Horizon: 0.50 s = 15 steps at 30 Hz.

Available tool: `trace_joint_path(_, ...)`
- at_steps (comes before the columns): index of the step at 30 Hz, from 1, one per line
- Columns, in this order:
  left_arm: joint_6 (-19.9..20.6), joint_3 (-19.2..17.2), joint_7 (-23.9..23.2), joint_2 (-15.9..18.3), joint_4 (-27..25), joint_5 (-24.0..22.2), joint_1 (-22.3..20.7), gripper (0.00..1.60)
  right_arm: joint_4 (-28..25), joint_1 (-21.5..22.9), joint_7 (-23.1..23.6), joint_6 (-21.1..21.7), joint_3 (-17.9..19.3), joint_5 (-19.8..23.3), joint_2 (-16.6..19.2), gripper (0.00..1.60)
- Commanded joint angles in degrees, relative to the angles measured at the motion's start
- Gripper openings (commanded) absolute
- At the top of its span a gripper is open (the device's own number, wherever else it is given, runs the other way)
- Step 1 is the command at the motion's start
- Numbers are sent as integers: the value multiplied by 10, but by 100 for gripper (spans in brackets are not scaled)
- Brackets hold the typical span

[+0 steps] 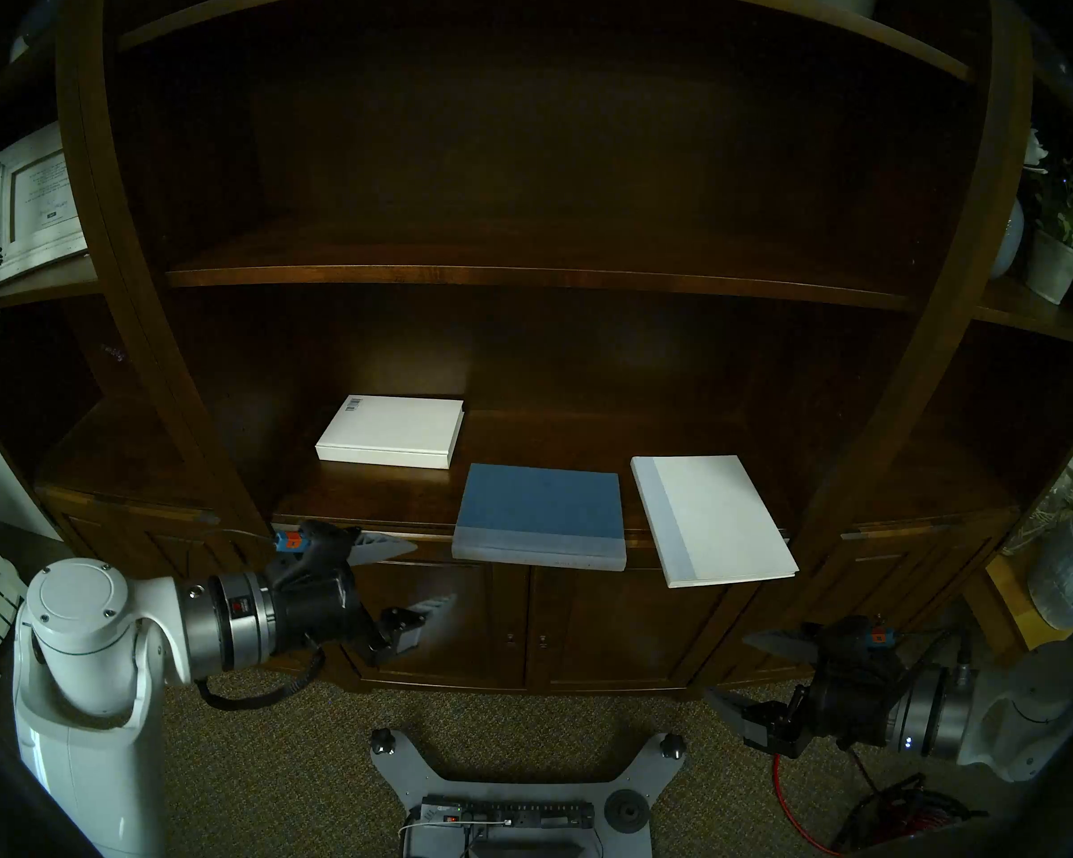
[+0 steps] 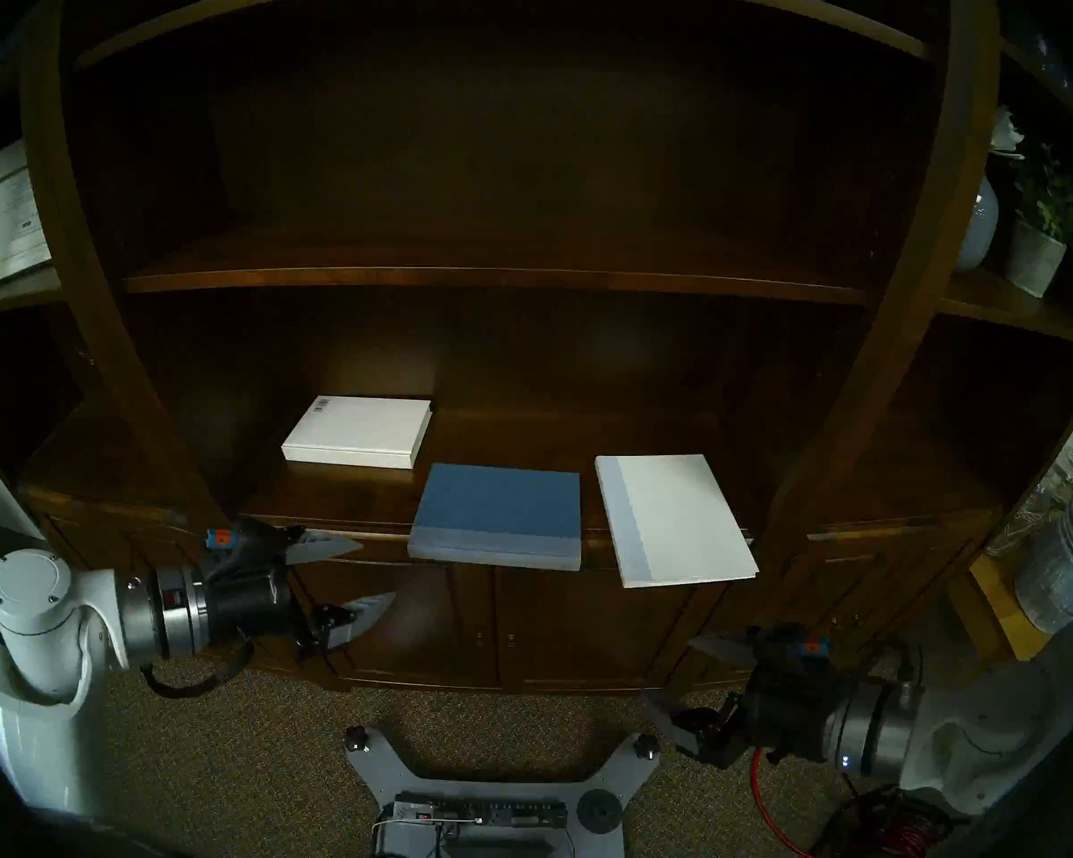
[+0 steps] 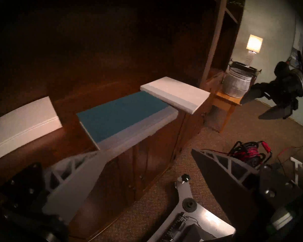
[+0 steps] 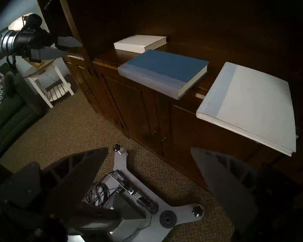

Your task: Close the books and align them horizontally on the shelf

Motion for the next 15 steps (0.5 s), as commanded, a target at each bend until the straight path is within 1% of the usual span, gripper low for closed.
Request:
trace_joint_path(1, -6, 87, 39, -22, -25, 48, 24, 160, -2, 12, 3, -29, -4, -8, -8, 160)
trace_joint_path(2, -4, 101, 49, -24, -22, 62, 23, 160, -2, 12, 4, -31, -6, -9, -9, 160)
trace_joint_path(3, -4, 101, 49, -24, -22, 62, 23, 160, -2, 12, 4, -31, -6, -9, -9, 160)
trace_joint_path(4, -7, 122, 66, -30, -14, 82, 18, 160, -2, 13, 5, -35, -9, -10, -10, 160)
trace_joint_path(6, -9, 122, 69, -34, -9, 88, 16, 160, -2, 14, 5, -36, -10, -10, -10, 160)
trace_joint_path(8, -9, 148, 88, -39, 5, 108, 5, 160, -2, 15, 6, -39, -12, -12, -11, 160)
trace_joint_path(9, -7, 167, 103, -43, 15, 124, -8, 160, -2, 15, 6, -41, -14, -13, -12, 160)
trace_joint_path(10, -7, 175, 109, -46, 20, 131, -14, 160, -2, 16, 7, -43, -15, -13, -13, 160)
trace_joint_path(11, -7, 175, 109, -46, 20, 131, -14, 160, -2, 16, 7, -43, -15, -13, -13, 160)
trace_joint_path(15, -3, 217, 140, -57, 45, 162, -45, 160, -2, 17, 8, -47, -19, -15, -14, 160)
